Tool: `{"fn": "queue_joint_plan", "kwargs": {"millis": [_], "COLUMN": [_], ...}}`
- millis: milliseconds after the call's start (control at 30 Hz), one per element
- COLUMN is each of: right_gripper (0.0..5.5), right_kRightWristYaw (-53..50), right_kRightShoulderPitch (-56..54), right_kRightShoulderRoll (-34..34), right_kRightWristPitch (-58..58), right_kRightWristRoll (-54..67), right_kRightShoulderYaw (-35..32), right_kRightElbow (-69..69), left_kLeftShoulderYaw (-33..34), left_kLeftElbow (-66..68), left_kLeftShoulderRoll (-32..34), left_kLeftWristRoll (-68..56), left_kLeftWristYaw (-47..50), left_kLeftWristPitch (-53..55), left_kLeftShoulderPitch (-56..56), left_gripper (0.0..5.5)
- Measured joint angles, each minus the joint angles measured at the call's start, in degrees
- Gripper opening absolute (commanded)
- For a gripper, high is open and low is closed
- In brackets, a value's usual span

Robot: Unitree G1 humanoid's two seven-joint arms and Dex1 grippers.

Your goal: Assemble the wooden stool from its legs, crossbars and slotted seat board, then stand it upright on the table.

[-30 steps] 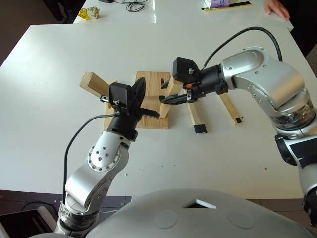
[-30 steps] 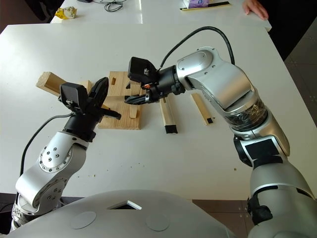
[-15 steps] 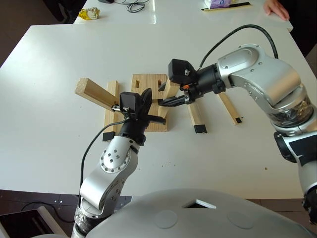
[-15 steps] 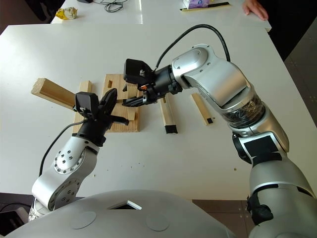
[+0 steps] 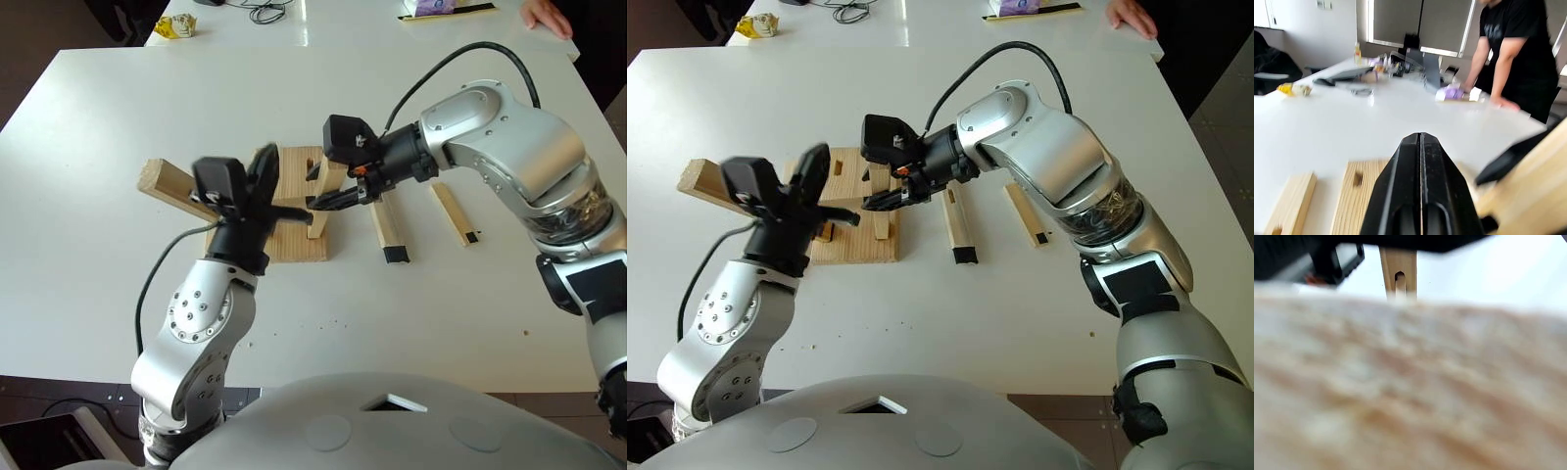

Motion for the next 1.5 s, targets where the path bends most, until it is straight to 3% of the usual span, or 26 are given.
{"fn": "queue_joint_plan", "kwargs": {"millis": [133, 300, 433, 533, 633, 767, 833, 933, 1033, 1167, 1233, 1500], "right_gripper": [2.02, 2.02, 2.02, 2.02, 2.02, 2.02, 2.02, 2.02, 2.02, 2.02, 2.02, 2.02], "right_kRightWristYaw": [0.4, 0.4, 0.5, 0.4, 0.1, 0.0, -0.4, -0.5, -0.3, 0.2, 2.2, 8.7], "right_kRightShoulderPitch": [-0.5, -0.8, -0.6, -0.1, 0.9, 2.2, 3.1, 3.3, 2.9, 2.1, 1.4, -0.7], "right_kRightShoulderRoll": [0.4, 0.6, 0.7, 0.5, 0.1, -0.4, -0.8, -1.4, -1.5, -1.5, -4.0, -8.0], "right_kRightWristPitch": [0.0, 0.0, -0.3, -0.3, -0.3, -0.3, -0.2, 0.1, 0.2, -0.1, -0.6, -3.5], "right_kRightWristRoll": [0.0, -0.1, -0.1, -0.1, -0.1, 0.0, 0.4, 0.5, 0.5, 0.2, 0.0, -2.2], "right_kRightShoulderYaw": [0.3, 0.5, 0.3, -0.1, -0.7, -2.1, -2.8, -2.9, -2.6, -2.0, -2.1, -1.9], "right_kRightElbow": [0.9, 1.0, 0.8, 0.0, -0.8, -0.7, -0.8, -1.0, -0.8, -0.8, -0.5, 2.0], "left_kLeftShoulderYaw": [-2.3, -0.5, 16.2, 31.5, 45.1, 55.0, 53.5, 44.4, 40.4, 22.8, 17.3, 9.9], "left_kLeftElbow": [2.9, 2.1, -3.9, -4.3, -4.5, -2.4, 3.0, 11.8, 13.8, 12.9, 12.7, 12.2], "left_kLeftShoulderRoll": [-0.6, -1.4, 1.6, 9.2, 12.6, 7.4, 5.1, 3.9, 2.5, 0.5, -1.0, -0.5], "left_kLeftWristRoll": [2.6, 2.7, -6.6, -12.7, -14.5, -18.3, -16.6, -6.4, -3.2, 1.4, 4.5, 11.7], "left_kLeftWristYaw": [-1.5, -3.5, 0.4, 4.1, 4.7, -4.1, -12.9, -21.1, -21.1, -22.0, -20.5, -18.0], "left_kLeftWristPitch": [-3.2, -5.5, -16.2, -16.5, -15.0, -17.3, -20.3, -24.5, -28.4, -29.0, -28.2, -28.5], "left_kLeftShoulderPitch": [0.1, -1.9, -21.1, -25.1, -17.4, 3.4, 13.5, 22.5, 19.4, 10.7, 8.8, 10.0], "left_gripper": [0.00, 0.00, 0.00, 0.00, 0.00, 0.00, 0.00, 0.00, 0.00, 0.00, 0.00, 0.00]}}
